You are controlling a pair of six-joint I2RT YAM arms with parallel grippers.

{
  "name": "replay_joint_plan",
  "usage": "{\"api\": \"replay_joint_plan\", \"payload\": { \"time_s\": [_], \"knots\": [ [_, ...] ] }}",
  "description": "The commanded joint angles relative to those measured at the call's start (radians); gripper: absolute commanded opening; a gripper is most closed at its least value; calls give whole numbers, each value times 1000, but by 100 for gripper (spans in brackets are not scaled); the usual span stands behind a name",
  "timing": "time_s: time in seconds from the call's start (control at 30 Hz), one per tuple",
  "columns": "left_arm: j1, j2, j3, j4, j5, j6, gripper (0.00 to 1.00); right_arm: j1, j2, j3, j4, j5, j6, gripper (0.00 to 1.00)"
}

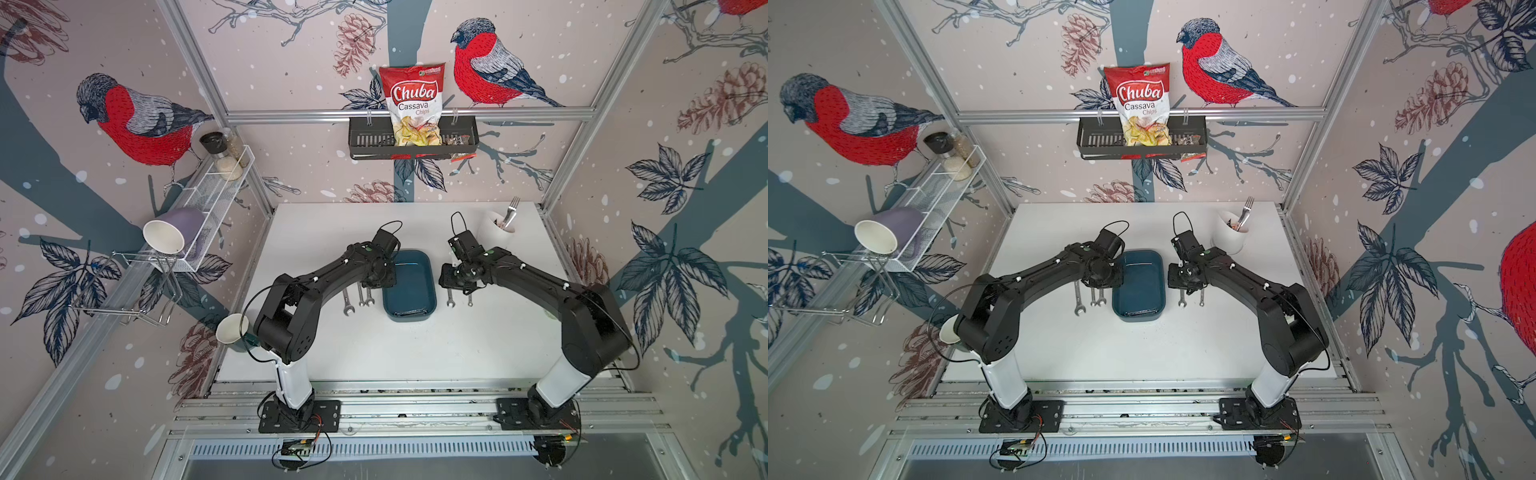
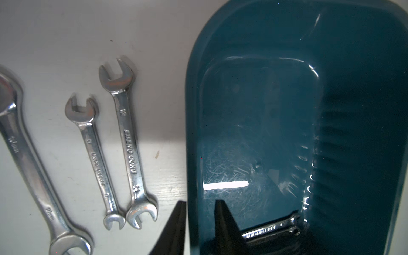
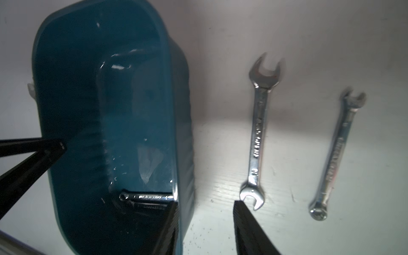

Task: Take out the wrench from the storage box
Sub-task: Adjust the storage box at the center of the board.

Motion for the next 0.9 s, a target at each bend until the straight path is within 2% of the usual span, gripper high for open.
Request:
{"api": "replay_joint_plan", "payload": {
  "time_s": [0.0, 0.17, 0.33, 0.43, 0.6, 0.73, 0.87],
  "knots": [
    [-4, 5, 2, -47, 22, -8, 18, 27, -4, -2, 25, -56, 49, 46],
    [-3, 39, 62, -156, -7, 4, 0, 28, -18, -6, 36, -59, 51, 46],
    [-2, 64, 168, -279, 51, 13, 0, 25, -54, 12, 19, -60, 36, 46],
    [5, 92, 233, -354, 140, 31, 0, 20, -81, 14, 15, -65, 32, 46],
    [11, 162, 346, -548, 222, 30, 0, 8, -123, 1, 14, -74, 22, 47],
    [10, 146, 326, -589, 322, 33, 0, -6, -163, -24, 23, -87, 18, 47],
    [11, 129, 338, -646, 339, 48, 0, -23, -193, -50, 32, -106, 11, 47]
  ]
}}
